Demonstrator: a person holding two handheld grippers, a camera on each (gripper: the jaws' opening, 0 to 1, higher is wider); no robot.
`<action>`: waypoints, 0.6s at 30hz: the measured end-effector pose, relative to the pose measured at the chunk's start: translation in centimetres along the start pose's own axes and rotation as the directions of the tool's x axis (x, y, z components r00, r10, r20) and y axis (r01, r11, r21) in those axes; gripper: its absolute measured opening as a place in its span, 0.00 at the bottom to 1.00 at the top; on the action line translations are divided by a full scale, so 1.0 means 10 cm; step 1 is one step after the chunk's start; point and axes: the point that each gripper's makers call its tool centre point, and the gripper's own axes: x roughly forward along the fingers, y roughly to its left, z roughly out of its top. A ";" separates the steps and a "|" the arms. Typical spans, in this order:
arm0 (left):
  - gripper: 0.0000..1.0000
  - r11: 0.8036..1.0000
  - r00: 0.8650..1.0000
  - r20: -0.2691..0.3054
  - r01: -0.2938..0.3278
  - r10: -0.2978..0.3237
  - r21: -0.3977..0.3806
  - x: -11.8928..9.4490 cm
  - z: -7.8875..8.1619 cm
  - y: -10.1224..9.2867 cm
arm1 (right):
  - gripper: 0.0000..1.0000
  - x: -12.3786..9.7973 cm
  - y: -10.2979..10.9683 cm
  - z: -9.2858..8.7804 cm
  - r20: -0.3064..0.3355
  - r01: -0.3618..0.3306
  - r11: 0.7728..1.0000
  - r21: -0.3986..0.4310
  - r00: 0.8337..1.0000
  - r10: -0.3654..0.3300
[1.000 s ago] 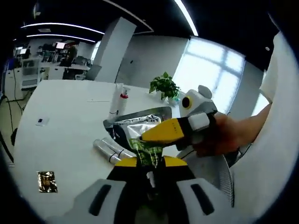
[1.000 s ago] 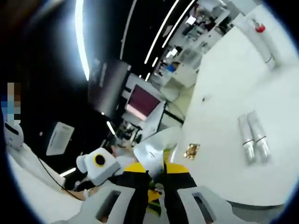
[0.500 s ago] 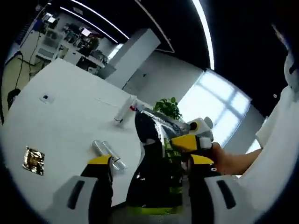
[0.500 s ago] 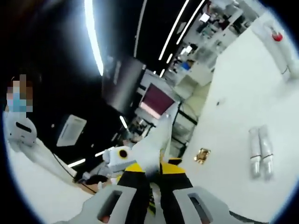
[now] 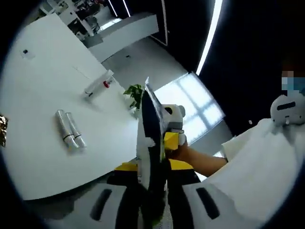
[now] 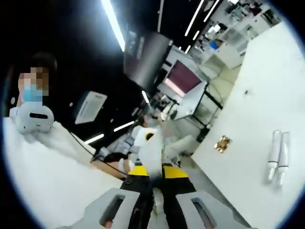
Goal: Arrange the skincare products in the storage area until every visible bottle or jar stands upright without overlapping.
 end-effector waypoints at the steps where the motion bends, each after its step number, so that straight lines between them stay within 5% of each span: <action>1: 0.00 1.000 1.000 0.010 -0.002 0.002 0.006 -0.01 0.02 0.01 | 0.00 -0.01 -0.02 0.00 0.003 0.001 1.000 0.014 1.000 -0.001; 4: 0.00 1.000 1.000 0.026 0.002 -0.002 0.002 -0.02 0.05 -0.01 | 0.00 -0.01 -0.01 0.03 0.055 -0.023 0.996 0.086 0.998 0.018; 7: 0.00 1.000 0.998 0.054 -0.015 0.013 0.026 -0.05 0.10 0.02 | 0.07 -0.01 -0.03 0.06 0.111 -0.030 0.998 0.061 0.994 0.023; 12: 0.00 1.000 0.991 0.133 -0.012 0.010 0.013 -0.10 0.25 0.03 | 0.21 0.11 0.06 -0.14 0.032 -0.037 0.999 0.002 0.999 0.037; 13: 0.00 1.000 0.989 0.148 -0.006 0.005 0.009 -0.11 0.27 0.02 | 0.18 0.15 0.07 -0.19 0.011 -0.038 0.999 -0.011 0.999 0.038; 18: 0.00 0.999 0.984 0.176 0.028 -0.023 -0.028 -0.15 0.33 0.00 | 0.00 0.12 0.12 -0.06 0.102 -0.069 0.998 0.006 0.992 0.068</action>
